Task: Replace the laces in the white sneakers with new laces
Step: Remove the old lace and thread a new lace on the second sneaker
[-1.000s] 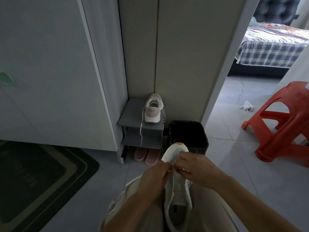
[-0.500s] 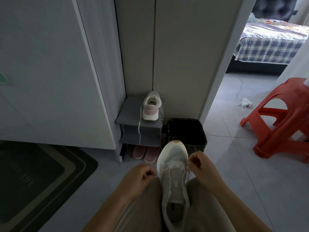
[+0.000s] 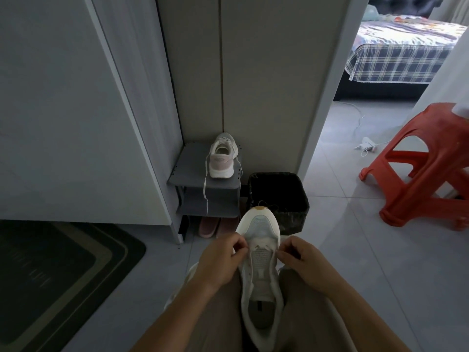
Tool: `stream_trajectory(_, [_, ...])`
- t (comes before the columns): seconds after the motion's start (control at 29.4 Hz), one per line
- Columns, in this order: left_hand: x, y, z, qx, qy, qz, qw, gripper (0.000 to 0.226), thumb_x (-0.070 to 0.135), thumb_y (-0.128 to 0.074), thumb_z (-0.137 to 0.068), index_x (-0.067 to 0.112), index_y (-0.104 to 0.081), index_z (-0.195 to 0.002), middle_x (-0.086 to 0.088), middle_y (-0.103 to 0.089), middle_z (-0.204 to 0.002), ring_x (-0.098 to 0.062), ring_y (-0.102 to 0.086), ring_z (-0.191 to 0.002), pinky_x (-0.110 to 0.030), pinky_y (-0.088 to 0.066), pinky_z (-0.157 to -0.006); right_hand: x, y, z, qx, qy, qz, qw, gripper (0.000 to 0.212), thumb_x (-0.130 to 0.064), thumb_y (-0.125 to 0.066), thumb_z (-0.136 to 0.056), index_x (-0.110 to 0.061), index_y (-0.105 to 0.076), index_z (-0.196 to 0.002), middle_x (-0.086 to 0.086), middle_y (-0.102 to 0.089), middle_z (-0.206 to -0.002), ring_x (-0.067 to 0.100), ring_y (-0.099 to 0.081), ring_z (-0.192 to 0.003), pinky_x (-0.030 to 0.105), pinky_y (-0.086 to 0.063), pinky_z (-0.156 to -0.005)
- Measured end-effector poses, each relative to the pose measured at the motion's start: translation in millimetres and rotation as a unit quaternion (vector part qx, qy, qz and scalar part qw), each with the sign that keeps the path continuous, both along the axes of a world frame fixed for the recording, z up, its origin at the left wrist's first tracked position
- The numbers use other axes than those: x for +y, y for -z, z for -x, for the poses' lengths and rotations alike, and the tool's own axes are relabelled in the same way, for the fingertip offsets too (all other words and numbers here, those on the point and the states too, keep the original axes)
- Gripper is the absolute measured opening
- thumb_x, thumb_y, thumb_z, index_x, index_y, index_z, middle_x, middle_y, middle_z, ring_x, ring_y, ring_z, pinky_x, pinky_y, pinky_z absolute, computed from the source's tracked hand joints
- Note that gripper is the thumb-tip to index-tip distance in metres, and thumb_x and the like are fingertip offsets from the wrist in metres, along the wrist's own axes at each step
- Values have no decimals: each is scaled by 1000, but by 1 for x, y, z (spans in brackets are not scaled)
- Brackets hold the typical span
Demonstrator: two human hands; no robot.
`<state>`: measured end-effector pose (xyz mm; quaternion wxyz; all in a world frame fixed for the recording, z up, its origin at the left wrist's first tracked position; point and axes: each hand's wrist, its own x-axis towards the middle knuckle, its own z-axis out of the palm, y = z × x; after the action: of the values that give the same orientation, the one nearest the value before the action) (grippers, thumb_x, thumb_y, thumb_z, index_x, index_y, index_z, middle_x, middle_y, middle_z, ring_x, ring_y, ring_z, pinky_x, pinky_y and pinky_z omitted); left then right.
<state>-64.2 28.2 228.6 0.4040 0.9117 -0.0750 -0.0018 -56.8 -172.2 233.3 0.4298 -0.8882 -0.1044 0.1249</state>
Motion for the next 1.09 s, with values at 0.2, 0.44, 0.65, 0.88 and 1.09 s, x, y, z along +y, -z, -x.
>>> stream_trajectory(0.2, [2, 1, 3, 39, 5, 22, 999, 16, 18, -61, -87, 28, -54, -76, 14, -54, -72, -1, -46, -61, -17, -37, -62, -3, -1, 4, 29, -12, -61, 998, 14, -13, -50, -93, -20, -55, -82, 3, -61, -84, 11, -57, -77, 19, -48, -74])
stream_trajectory(0.44, [13, -1, 10, 81, 12, 108, 991, 15, 14, -61, -87, 24, -57, -77, 9, -57, -74, 3, -51, -67, -9, -39, -64, -6, -11, -3, 71, -45, -13, 996, 16, -21, -55, -91, -17, -58, -76, -4, -54, -68, -2, -47, -56, 11, -40, -59])
stream_trajectory(0.65, [12, 1, 10, 106, 6, 121, 987, 11, 13, -55, -90, 20, -56, -82, -4, -43, -64, -9, -39, -57, -16, -34, -55, -22, -26, -7, 52, -20, 56, 997, 14, -22, -61, -87, -11, -66, -79, 13, -64, -79, 11, -52, -67, 23, -45, -68])
stream_trajectory(0.88, [13, 6, 17, 93, -38, 138, 985, 9, 16, -61, -87, 18, -58, -79, -4, -50, -69, -6, -44, -60, -14, -37, -58, -28, -19, -2, 74, 21, 72, 994, 18, -27, -57, -90, -17, -66, -78, 12, -66, -89, 27, -60, -84, 31, -47, -78])
stream_trajectory(1.09, [39, 3, 17, 50, -75, 61, 994, 16, 16, -65, -84, 25, -58, -73, -1, -61, -72, -3, -54, -65, -19, -42, -64, -42, -39, 6, 118, 36, 35, 992, 26, -30, -59, -88, -17, -64, -66, -3, -53, -62, 2, -47, -57, 15, -39, -60])
